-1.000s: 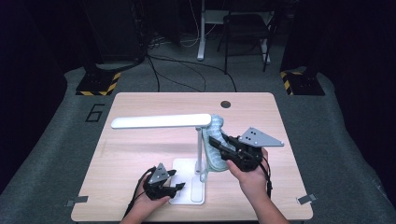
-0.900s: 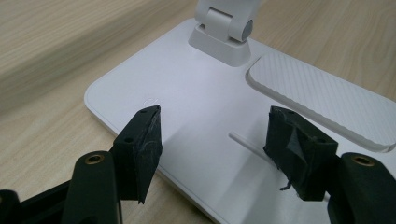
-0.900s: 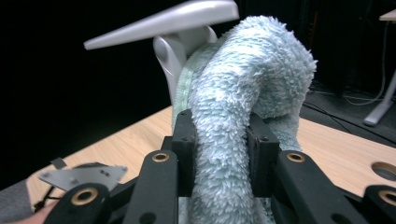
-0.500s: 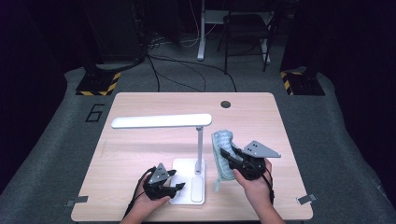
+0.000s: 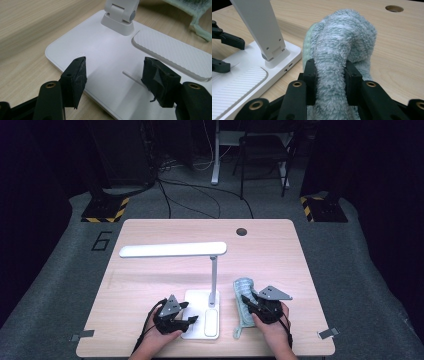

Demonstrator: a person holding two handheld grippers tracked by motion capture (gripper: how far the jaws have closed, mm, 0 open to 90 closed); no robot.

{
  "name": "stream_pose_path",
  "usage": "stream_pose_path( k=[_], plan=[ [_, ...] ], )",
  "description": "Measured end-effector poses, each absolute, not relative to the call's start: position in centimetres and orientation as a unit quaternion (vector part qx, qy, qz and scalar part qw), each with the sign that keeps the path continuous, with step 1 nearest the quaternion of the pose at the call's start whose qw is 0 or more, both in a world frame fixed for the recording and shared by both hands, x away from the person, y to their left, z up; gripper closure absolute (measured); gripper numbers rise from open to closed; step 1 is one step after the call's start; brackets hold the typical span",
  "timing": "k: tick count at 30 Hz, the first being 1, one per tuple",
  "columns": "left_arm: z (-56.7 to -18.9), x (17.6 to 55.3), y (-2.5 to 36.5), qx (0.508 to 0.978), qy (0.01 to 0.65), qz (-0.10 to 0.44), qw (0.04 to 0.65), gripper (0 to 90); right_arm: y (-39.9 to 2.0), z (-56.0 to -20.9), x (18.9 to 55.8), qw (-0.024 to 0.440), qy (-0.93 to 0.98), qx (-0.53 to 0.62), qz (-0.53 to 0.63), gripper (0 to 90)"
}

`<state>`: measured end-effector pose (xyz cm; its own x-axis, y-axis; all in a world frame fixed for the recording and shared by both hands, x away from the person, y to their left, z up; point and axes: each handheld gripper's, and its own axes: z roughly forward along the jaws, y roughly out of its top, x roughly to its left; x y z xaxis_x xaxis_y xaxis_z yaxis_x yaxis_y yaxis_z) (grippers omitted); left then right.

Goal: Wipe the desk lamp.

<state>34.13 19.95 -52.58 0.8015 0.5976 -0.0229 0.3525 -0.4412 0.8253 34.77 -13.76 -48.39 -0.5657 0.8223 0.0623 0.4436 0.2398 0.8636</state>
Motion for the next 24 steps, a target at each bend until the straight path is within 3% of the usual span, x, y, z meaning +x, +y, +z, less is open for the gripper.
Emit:
stream_pose_path(
  k=[11,24],
  plan=[
    [-52.6,34.1,19.9,0.837,0.284,0.137,0.446,35.7,-13.9,-50.4,35.2,0.203,0.77,0.427,0.428,66.2],
    [-52.6,34.1,19.9,0.838,0.284,0.137,0.446,35.7,-14.9,-50.4,33.9,0.221,0.762,0.445,0.416,43.1]
  ],
)
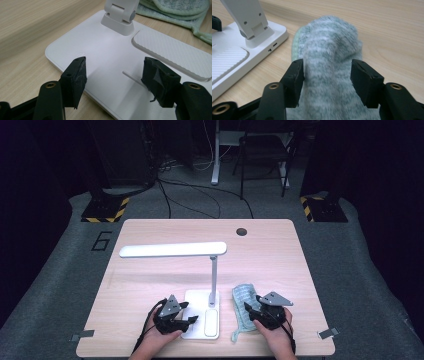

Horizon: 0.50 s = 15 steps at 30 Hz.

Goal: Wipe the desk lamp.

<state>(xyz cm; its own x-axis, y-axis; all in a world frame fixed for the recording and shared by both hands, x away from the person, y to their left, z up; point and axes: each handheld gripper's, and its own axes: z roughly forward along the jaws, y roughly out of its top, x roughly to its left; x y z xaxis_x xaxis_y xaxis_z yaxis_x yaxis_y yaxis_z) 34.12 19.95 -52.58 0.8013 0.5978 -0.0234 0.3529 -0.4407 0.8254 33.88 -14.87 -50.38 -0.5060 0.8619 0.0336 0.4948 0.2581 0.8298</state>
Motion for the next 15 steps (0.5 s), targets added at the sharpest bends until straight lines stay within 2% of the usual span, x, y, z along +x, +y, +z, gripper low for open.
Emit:
stream_pose_path(
  k=[7,15],
  plan=[
    [-52.6,34.1,20.0,0.838,0.284,0.137,0.446,35.7,-15.9,-51.2,32.6,0.196,0.753,0.469,0.418,38.3],
    [-52.6,34.1,20.0,0.838,0.284,0.138,0.446,35.7,-15.4,-52.1,32.7,0.199,0.76,0.465,0.408,36.7]
  ],
)
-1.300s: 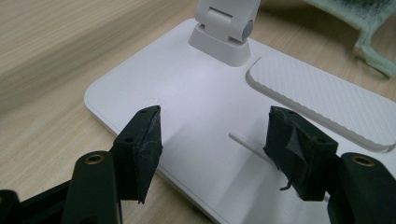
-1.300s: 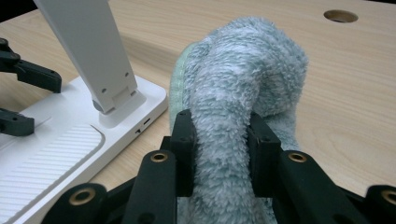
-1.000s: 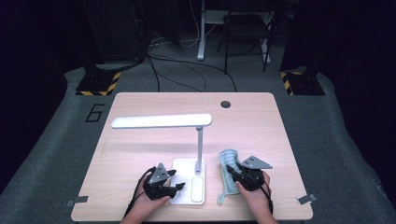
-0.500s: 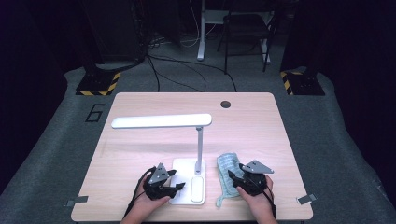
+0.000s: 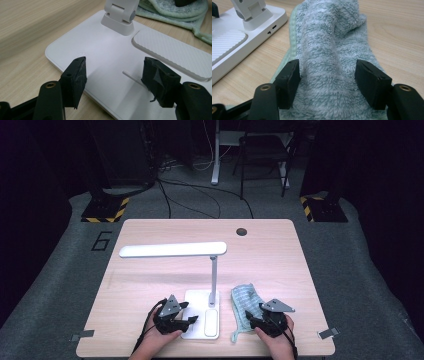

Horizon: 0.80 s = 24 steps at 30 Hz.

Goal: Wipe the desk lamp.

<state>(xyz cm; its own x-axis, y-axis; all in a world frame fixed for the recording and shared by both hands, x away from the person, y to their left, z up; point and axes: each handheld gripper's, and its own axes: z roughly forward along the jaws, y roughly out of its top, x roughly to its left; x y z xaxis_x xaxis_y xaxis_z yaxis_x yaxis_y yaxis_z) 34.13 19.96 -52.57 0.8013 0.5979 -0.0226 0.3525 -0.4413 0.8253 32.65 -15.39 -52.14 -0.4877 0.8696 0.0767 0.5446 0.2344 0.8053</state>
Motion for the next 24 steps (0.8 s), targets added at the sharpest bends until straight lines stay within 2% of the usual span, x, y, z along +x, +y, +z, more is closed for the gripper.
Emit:
stream_pose_path(
  k=[4,9,11,18,24],
  plan=[
    [-52.6,34.1,19.9,0.837,0.284,0.137,0.446,35.7,-15.2,-52.4,32.7,0.196,0.767,0.46,0.402,43.2],
    [-52.6,34.1,20.0,0.838,0.282,0.138,0.446,35.7,-15.0,-52.3,32.6,0.191,0.779,0.438,0.405,64.8],
    [-52.6,34.1,19.9,0.837,0.284,0.138,0.446,35.7,-14.7,-51.8,32.5,0.2,0.784,0.429,0.401,69.3],
    [-52.6,34.1,19.9,0.837,0.284,0.138,0.446,35.7,-12.8,-49.7,32.7,0.224,0.799,0.401,0.389,72.3],
    [-52.6,34.1,19.9,0.837,0.284,0.137,0.446,35.7,-11.4,-47.9,34.0,0.207,0.784,0.414,0.414,72.5]
  ],
)
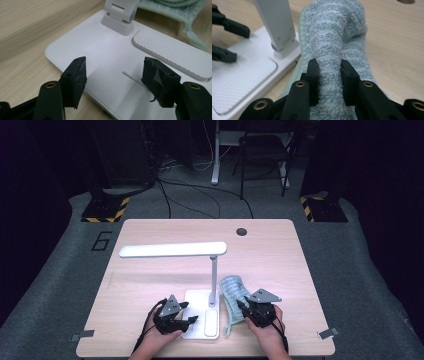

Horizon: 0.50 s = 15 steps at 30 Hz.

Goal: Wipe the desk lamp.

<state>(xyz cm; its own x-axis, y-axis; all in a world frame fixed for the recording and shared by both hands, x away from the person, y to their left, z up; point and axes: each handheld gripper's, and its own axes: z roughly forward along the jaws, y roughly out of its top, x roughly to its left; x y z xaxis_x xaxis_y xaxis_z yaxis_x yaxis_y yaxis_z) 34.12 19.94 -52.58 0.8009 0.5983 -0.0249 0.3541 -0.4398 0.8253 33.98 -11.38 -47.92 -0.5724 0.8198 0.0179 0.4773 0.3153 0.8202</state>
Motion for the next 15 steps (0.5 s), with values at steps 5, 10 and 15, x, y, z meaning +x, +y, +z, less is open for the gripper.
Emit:
stream_pose_path(
  k=[5,10,15],
  plan=[
    [-52.6,34.1,19.9,0.838,0.284,0.137,0.446,35.7,-10.2,-46.4,34.3,0.204,0.786,0.406,0.419,72.8],
    [-52.6,34.1,20.0,0.838,0.283,0.138,0.446,35.7,-9.5,-44.8,33.7,0.201,0.776,0.394,0.449,72.7],
    [-52.6,34.1,20.0,0.838,0.283,0.138,0.446,35.7,-9.1,-43.0,33.2,0.204,0.767,0.375,0.479,72.6]
  ],
)
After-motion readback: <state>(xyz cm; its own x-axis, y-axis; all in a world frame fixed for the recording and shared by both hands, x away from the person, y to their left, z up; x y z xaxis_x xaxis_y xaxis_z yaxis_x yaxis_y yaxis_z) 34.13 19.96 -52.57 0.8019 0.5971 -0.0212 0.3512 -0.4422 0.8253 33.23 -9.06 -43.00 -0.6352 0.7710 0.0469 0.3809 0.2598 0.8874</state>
